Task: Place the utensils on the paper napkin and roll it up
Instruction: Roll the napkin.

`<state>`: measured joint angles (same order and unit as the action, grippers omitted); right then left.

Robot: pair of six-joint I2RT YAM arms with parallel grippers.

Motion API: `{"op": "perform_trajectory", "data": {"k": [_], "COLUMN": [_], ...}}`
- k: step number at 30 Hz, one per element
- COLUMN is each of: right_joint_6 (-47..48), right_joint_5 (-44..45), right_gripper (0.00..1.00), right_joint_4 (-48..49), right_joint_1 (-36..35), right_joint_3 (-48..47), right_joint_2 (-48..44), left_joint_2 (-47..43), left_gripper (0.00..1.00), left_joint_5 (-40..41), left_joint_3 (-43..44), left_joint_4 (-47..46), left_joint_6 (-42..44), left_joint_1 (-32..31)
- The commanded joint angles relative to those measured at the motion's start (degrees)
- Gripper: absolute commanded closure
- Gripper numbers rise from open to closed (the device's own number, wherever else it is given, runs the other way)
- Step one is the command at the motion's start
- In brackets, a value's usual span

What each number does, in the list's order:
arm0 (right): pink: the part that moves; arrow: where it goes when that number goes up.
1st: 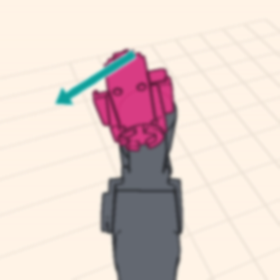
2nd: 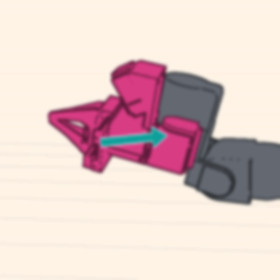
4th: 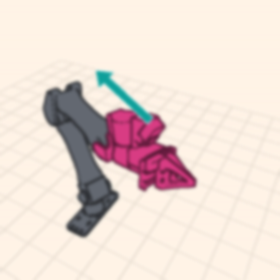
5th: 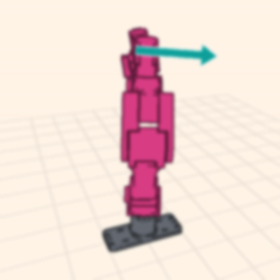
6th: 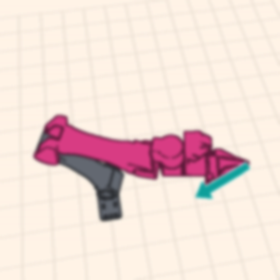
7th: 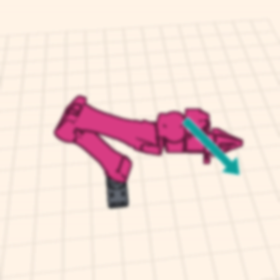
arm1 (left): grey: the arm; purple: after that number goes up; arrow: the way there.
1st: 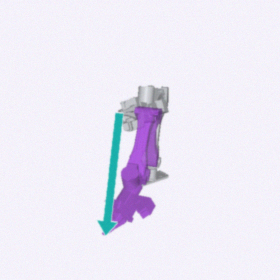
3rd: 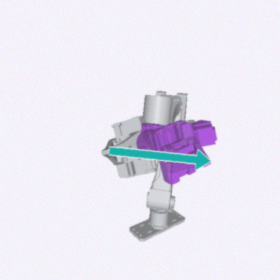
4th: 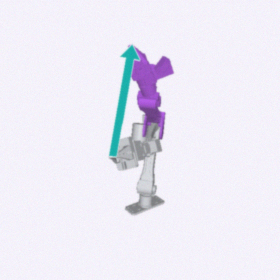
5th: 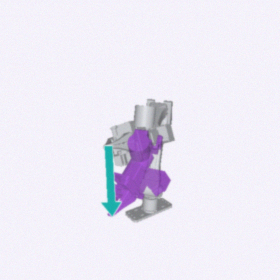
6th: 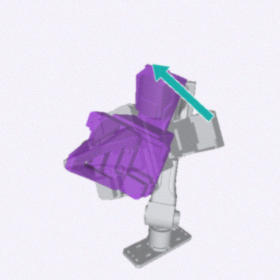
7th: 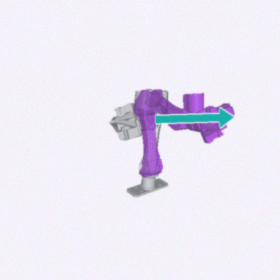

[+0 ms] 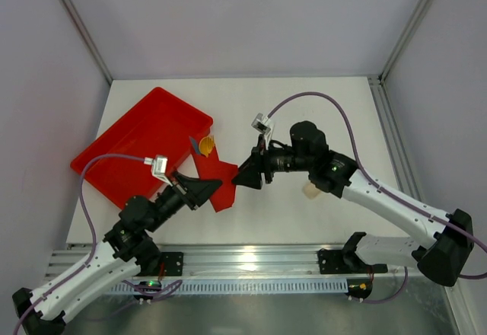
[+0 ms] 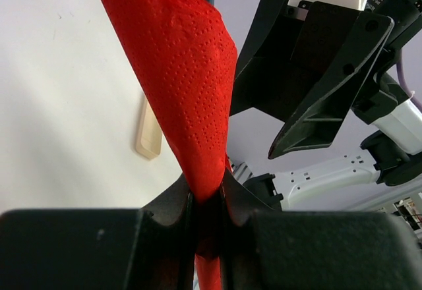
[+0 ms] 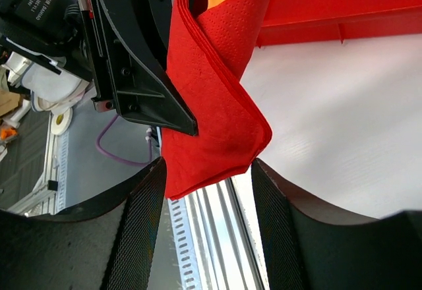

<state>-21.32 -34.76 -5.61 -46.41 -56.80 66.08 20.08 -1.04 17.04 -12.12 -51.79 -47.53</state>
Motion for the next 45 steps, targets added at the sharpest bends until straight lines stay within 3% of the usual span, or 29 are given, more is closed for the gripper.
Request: {"op": "perform_trajectory", "data": {"k": [1,4,10,20,31,45], "right_joint_6": [3.0,7.4,8.7,8.8,9.3,9.1], "right_joint_5": [2.5,17.5,25.0,25.2,20.3,18.4], "right_gripper": [0.41,0.41,0.36,0.32,0.27,0.26], "right_joint_4": [-4.2,-13.0,-19.3,-19.1,-16.5,-13.5], "right_joint_1": [-2.8,-4.7,-6.5,-12.1,-12.8,-12.8], "right_joint_3": [-4.6,-8.3,-11.8,-14.7,-17.1,-16.7], "right_joint_2": [1.0,-0.5,-2.8,1.0,8.3,9.3], "left_joint_2": [0.5,0.8,1.3,2.2,3.0,2.6], "left_gripper": [1.00,1.00,1.00,1.00,1.00,1.00], "left_joint_5": [0.5,0.6,2.5,3.1,2.4,2.8], "left_joint_3": [2.6,3.0,4.4,5.3,5.4,4.8], "left_joint_4": [-0.4,0.0,2.4,3.2,1.9,1.4], "left_joint_6": [1.7,1.8,2.9,3.5,3.1,2.3], "left_joint_1": [-0.2,-0.1,-0.1,-0.1,-0.1,-0.1]}}
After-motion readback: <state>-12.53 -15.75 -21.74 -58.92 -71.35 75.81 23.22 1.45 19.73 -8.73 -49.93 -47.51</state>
